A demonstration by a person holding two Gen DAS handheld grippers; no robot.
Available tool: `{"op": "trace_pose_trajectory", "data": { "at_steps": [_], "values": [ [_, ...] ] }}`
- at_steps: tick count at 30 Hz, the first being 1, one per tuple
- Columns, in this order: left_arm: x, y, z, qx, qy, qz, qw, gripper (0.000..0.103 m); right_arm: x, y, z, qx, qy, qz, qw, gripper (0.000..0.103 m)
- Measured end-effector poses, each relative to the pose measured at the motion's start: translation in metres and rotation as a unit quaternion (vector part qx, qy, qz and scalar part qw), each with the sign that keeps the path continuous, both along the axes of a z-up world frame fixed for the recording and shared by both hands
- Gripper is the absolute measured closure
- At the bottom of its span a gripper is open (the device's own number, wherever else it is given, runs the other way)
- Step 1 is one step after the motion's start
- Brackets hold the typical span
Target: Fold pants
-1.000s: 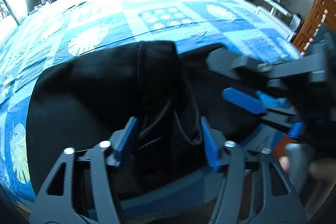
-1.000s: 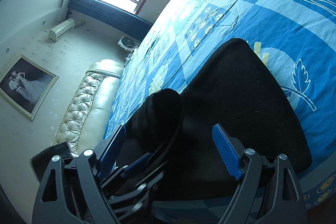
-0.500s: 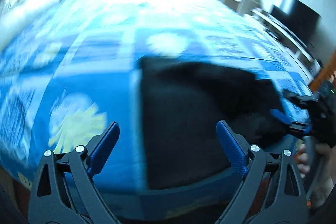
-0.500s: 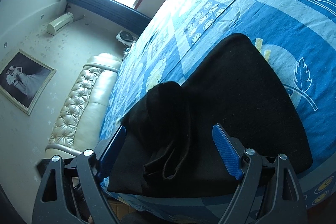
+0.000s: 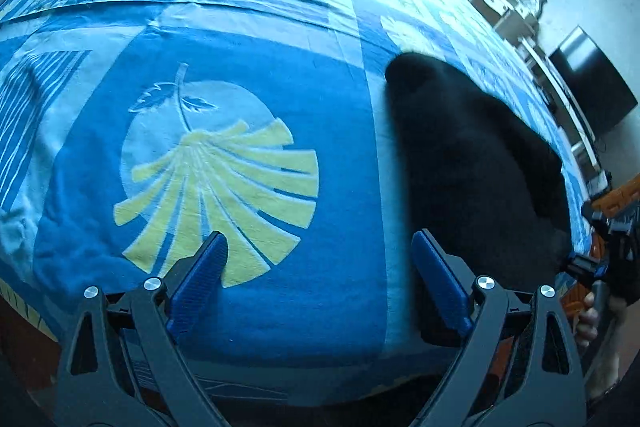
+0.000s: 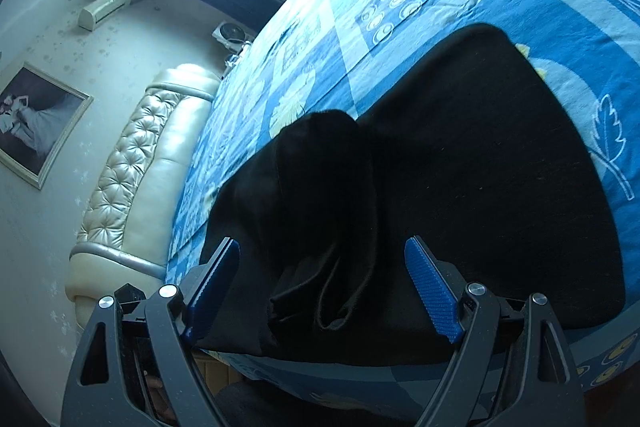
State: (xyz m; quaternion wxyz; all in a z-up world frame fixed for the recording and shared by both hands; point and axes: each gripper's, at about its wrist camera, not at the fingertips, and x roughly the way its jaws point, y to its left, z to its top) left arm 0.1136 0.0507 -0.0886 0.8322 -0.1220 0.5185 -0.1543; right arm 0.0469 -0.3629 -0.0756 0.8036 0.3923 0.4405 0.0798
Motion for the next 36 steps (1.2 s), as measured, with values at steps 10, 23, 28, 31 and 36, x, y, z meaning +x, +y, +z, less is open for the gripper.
{"op": "trace_pose_trajectory", "data": {
  "at_steps": [10, 23, 28, 31, 36],
  "values": [
    [-0.004, -0.008, -0.009, 0.037, -0.007, -0.016, 0.9992, 0.009, 0.025, 0.023, -0.008, 0.01, 0.031, 0.069, 0.997, 0.029],
    [-0.001, -0.01, -0.01, 0.045, -0.008, -0.023, 0.9987, 0.008, -0.001, 0.014, 0.054, -0.096, -0.035, 0.085, 0.991, 0.091],
    [-0.002, -0.011, -0.01, 0.044, -0.006, -0.021, 0.9988, 0.006, -0.023, -0.034, 0.052, -0.109, -0.021, 0.044, 0.993, 0.091],
    [-0.002, -0.01, -0.01, 0.041, -0.005, -0.021, 0.9989, 0.006, -0.032, -0.059, 0.034, -0.103, 0.002, 0.019, 0.995, 0.091],
    [-0.003, -0.011, -0.01, 0.046, -0.007, -0.023, 0.9986, 0.006, -0.034, -0.071, 0.008, -0.087, 0.027, 0.005, 0.996, 0.091]
  ]
}}
